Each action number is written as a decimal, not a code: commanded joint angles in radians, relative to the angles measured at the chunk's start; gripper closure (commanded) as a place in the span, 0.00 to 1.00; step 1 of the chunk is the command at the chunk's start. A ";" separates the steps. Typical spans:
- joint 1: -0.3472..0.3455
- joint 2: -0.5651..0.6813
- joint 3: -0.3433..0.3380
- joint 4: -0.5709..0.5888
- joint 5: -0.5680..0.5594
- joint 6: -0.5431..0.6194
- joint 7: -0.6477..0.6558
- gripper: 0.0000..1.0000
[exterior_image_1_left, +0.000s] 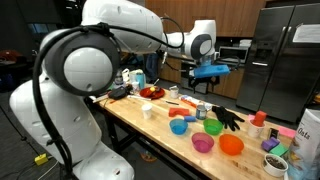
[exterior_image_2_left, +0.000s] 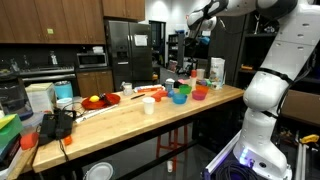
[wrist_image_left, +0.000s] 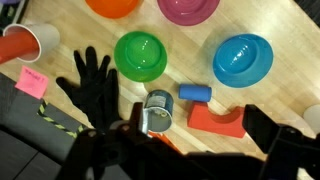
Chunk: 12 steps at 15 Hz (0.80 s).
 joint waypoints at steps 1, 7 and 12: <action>-0.009 0.065 0.001 0.029 0.124 0.021 -0.156 0.00; -0.036 0.162 0.019 0.052 0.333 -0.069 -0.270 0.00; -0.067 0.247 0.050 0.104 0.313 -0.194 -0.230 0.00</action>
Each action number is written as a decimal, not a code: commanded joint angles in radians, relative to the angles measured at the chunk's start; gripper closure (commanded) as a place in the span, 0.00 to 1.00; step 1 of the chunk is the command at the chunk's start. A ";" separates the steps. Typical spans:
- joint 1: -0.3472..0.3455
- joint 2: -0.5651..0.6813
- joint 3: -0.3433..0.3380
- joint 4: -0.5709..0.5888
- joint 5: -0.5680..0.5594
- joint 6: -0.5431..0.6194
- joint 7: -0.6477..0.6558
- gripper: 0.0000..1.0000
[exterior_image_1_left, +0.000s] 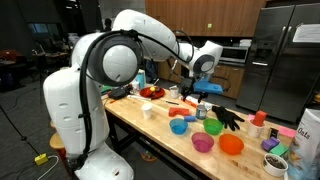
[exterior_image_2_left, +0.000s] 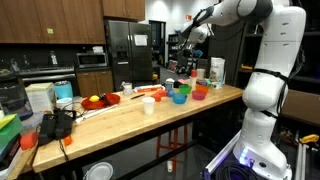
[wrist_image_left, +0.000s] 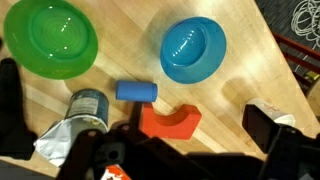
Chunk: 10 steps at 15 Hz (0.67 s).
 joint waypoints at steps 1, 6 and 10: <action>-0.039 0.071 0.032 0.071 -0.012 -0.100 0.018 0.00; -0.061 0.144 0.064 0.111 -0.012 -0.148 0.043 0.00; -0.073 0.206 0.089 0.135 -0.004 -0.150 0.048 0.00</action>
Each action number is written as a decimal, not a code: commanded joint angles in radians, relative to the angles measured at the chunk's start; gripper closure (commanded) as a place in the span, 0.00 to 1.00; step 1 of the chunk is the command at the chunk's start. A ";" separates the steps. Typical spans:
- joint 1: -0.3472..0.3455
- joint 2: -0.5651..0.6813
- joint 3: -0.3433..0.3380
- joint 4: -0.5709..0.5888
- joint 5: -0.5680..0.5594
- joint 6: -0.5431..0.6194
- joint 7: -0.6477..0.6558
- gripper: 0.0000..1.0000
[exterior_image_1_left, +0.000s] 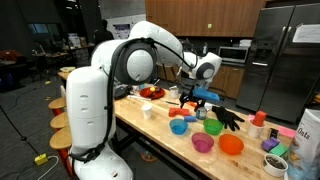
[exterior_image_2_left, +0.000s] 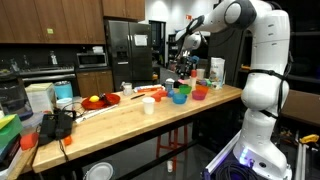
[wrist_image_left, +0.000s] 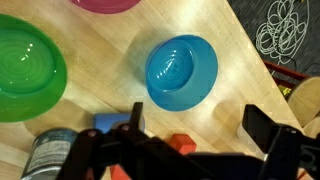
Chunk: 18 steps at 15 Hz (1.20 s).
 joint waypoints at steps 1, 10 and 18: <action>-0.027 0.066 0.033 0.057 -0.006 -0.030 0.026 0.00; -0.036 0.185 0.085 0.130 -0.016 -0.094 0.052 0.00; -0.036 0.243 0.123 0.183 -0.016 -0.152 0.088 0.00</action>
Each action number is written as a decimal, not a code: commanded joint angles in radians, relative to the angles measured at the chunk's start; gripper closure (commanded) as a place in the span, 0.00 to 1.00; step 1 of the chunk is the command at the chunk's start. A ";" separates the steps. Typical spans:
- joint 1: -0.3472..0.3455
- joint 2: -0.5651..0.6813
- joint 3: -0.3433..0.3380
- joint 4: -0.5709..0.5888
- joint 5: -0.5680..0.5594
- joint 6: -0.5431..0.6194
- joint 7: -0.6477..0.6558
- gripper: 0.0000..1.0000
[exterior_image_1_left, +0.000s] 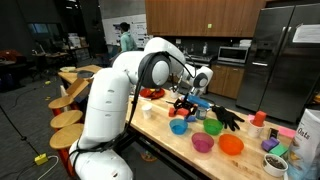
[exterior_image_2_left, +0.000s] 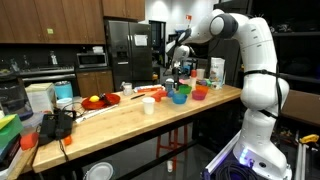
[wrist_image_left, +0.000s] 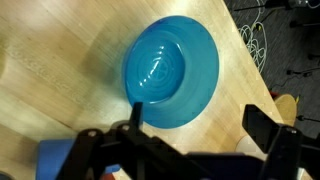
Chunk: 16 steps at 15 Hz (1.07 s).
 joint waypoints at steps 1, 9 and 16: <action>-0.018 0.017 0.016 0.045 -0.019 -0.040 0.058 0.00; 0.003 0.013 0.015 0.090 -0.220 -0.089 0.253 0.00; -0.006 0.006 0.042 0.107 -0.203 -0.187 0.289 0.00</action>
